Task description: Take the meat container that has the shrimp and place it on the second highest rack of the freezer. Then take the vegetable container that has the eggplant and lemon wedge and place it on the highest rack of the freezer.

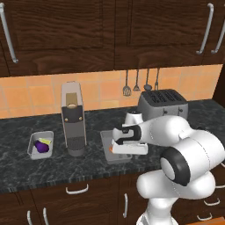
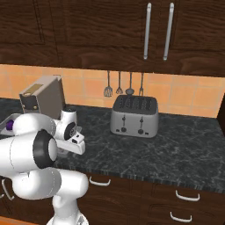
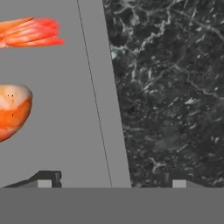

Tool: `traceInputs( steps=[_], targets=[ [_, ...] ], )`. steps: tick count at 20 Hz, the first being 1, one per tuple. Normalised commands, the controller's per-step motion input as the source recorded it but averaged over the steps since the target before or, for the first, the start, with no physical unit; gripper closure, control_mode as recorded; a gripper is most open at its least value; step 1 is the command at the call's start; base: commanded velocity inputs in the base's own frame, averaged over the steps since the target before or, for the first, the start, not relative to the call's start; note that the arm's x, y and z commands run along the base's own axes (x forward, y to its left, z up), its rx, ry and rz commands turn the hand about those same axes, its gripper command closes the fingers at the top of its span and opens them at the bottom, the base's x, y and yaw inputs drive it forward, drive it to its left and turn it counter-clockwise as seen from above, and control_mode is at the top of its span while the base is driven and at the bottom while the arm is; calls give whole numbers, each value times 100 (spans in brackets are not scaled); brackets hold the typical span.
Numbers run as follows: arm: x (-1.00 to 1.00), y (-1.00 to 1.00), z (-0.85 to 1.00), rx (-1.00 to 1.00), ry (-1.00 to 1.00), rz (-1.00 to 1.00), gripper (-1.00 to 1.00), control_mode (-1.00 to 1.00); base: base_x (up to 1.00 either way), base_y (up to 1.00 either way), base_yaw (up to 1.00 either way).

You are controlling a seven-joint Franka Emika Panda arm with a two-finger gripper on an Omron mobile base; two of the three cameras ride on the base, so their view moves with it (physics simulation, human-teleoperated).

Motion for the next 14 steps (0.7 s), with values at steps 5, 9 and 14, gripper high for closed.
traceInputs(
  steps=[5,9,14],
  targets=[
    [0,0,0,0,0,0,100,-100,0,0,0],
    [0,0,0,0,0,0,100,-100,0,0,0],
    [-7,0,1,0,0,0,100,-100,0,0,0]
  ],
)
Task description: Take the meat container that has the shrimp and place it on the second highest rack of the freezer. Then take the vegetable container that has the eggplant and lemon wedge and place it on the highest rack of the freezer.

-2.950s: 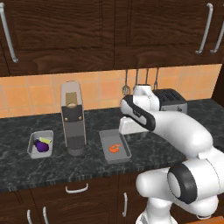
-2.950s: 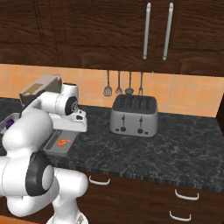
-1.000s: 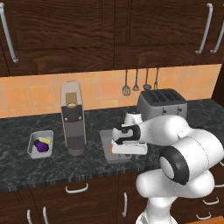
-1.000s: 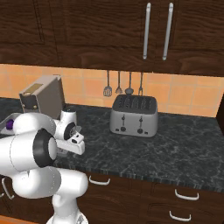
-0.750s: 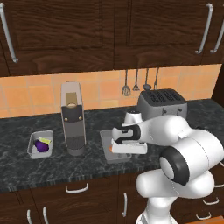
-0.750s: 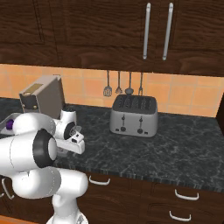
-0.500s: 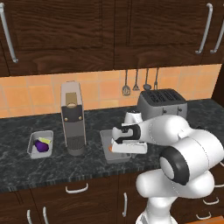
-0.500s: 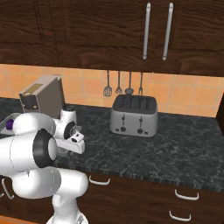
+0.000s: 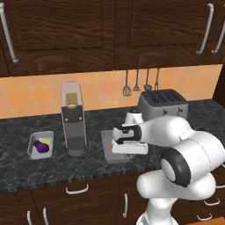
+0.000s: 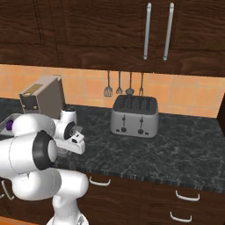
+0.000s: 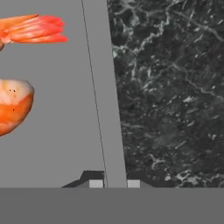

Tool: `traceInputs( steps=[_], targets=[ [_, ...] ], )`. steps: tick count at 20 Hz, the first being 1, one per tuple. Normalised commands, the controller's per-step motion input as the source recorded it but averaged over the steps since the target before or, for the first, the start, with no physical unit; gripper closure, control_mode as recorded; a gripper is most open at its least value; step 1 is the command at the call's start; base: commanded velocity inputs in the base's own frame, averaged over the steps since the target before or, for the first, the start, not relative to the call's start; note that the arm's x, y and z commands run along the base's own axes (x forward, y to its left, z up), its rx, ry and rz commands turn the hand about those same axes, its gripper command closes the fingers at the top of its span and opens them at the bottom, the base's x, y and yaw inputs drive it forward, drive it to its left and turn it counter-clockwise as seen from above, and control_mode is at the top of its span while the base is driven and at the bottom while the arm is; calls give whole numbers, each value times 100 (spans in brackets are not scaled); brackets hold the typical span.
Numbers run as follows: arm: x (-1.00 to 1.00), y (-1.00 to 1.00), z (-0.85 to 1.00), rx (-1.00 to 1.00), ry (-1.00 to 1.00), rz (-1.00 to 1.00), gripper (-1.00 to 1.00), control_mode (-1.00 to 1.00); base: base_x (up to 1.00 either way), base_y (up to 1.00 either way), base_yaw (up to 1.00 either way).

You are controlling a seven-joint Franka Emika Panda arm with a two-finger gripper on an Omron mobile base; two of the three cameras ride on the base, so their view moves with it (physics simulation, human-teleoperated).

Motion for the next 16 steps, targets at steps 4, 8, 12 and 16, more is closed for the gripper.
traceInputs(
  steps=[4,8,12,16],
  targets=[
    [-42,-5,69,0,-5,0,100,-100,0,0,0],
    [-60,-42,100,0,-4,3,100,-100,0,0,0],
    [-74,-18,92,0,-4,5,100,-100,0,0,0],
    [-99,-4,56,0,-20,7,100,-100,0,0,0]
  ],
)
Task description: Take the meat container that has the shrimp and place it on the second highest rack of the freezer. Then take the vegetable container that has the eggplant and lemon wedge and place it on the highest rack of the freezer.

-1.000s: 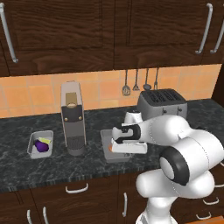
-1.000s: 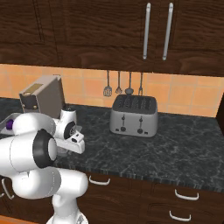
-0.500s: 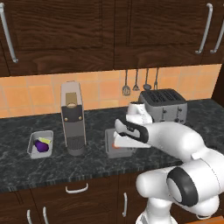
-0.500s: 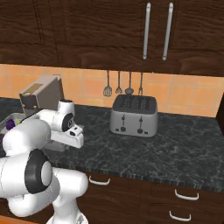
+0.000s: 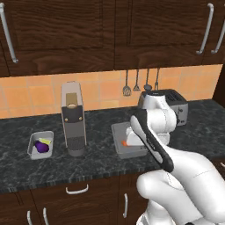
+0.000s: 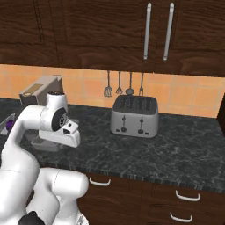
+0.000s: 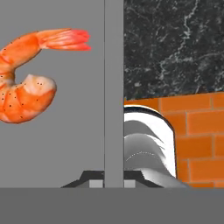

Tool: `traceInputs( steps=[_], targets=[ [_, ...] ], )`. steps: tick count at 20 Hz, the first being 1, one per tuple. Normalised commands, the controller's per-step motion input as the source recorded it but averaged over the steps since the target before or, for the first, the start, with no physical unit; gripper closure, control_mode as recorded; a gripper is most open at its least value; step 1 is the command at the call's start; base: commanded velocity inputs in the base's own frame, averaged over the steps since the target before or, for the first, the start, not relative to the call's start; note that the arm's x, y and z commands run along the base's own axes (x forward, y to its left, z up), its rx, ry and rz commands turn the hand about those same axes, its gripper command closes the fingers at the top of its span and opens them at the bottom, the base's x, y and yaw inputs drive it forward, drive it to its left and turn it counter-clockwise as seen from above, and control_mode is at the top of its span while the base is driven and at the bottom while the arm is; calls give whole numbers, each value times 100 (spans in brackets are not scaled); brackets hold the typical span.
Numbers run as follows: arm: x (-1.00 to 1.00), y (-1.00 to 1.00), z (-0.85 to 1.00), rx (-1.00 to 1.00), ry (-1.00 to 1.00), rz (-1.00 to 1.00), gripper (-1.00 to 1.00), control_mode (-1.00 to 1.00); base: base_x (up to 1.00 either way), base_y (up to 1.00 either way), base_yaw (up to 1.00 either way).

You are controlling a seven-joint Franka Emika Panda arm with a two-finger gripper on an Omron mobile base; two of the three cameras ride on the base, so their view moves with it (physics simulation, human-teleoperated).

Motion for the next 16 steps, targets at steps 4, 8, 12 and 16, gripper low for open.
traceInputs(
  steps=[4,8,12,16],
  targets=[
    [-54,-30,82,0,-24,8,100,-100,0,0,0],
    [-14,-38,36,0,-29,10,100,-100,0,0,0],
    [-13,-56,10,3,-18,6,100,-100,0,0,0],
    [-6,-20,40,0,-7,1,100,-100,0,0,0]
  ],
)
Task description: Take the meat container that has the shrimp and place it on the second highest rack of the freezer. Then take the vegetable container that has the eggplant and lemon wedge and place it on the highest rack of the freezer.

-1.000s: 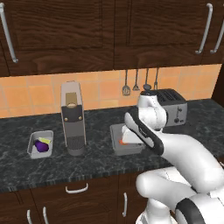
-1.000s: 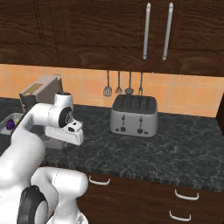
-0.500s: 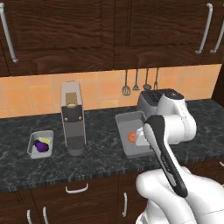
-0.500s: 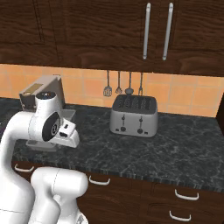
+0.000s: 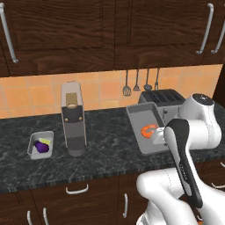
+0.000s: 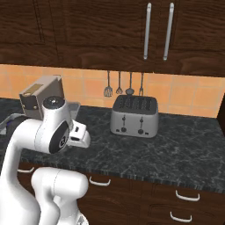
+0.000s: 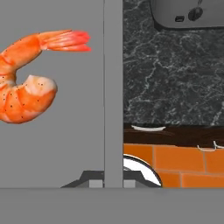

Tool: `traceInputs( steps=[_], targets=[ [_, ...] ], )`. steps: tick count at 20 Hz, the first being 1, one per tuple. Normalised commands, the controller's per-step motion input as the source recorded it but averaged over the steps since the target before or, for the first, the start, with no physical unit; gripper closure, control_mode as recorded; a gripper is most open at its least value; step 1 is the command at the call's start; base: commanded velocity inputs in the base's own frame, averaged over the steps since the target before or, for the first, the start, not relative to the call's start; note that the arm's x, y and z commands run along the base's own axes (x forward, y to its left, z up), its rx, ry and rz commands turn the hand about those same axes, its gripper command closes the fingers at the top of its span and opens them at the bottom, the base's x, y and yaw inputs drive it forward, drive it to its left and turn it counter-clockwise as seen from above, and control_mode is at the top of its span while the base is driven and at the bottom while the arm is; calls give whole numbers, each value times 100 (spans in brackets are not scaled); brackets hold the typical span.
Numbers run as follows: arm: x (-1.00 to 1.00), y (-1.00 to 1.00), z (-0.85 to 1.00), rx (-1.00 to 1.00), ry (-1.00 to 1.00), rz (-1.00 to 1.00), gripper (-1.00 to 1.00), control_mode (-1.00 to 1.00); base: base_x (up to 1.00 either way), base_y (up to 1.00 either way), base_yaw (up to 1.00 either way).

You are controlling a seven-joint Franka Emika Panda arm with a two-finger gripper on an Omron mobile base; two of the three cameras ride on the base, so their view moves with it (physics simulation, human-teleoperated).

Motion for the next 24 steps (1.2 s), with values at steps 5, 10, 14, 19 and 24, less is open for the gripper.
traceInputs(
  steps=[5,10,14,19,24],
  targets=[
    [-6,-1,27,0,-10,0,100,-100,0,0,0],
    [-22,0,-1,0,2,0,100,-100,0,0,0],
    [-11,0,0,0,0,0,100,-100,0,0,0],
    [0,0,0,0,0,0,100,-100,0,0,0],
    [-17,0,0,0,0,0,100,100,-37,4,0]
  ],
)
